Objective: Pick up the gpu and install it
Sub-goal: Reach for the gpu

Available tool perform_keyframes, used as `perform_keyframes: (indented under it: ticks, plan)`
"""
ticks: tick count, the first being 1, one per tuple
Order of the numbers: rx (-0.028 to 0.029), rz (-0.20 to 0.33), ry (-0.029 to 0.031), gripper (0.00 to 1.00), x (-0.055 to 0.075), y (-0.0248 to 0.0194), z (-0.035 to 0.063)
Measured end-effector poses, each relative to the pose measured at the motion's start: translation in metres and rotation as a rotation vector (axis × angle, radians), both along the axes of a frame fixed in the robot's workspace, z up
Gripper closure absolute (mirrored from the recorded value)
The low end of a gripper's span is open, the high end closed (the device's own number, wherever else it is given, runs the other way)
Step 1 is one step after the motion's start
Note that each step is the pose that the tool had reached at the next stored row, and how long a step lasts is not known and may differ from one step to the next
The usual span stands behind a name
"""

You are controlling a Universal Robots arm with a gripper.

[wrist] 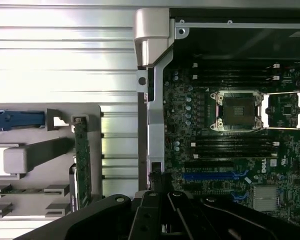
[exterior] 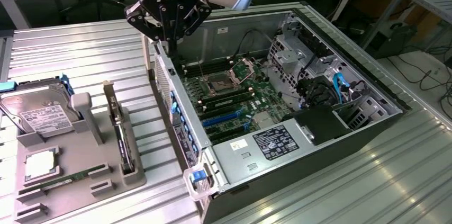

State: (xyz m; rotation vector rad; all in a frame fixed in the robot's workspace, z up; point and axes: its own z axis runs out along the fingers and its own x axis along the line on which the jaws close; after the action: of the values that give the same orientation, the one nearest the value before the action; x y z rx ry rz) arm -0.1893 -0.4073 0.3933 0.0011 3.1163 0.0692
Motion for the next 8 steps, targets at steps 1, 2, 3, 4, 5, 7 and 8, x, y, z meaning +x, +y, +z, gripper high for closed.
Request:
perform_keyframes:
  ticks: [1,2,3,4,5,7,8]
  plan:
    - [-0.0001,0.000,0.0000,0.89,-0.0005,-0.0001,0.0000]
    - [0.0000,0.000,0.0000,0.89,-0.0011,-0.0002,0.0000]
    - [0.0000,0.000,0.0000,0.89,-0.0017,-0.0003,0.0000]
    - [-0.0001,0.000,0.0000,0.89,-0.0023,-0.0005,0.0000]
    - [0.0000,0.000,0.0000,0.89,-0.0030,-0.0006,0.0000]
    - [0.0000,0.000,0.0000,0.89,-0.0047,-0.0011,0.0000]
    - [0.0000,0.000,0.0000,0.89,-0.0053,-0.0012,0.0000]
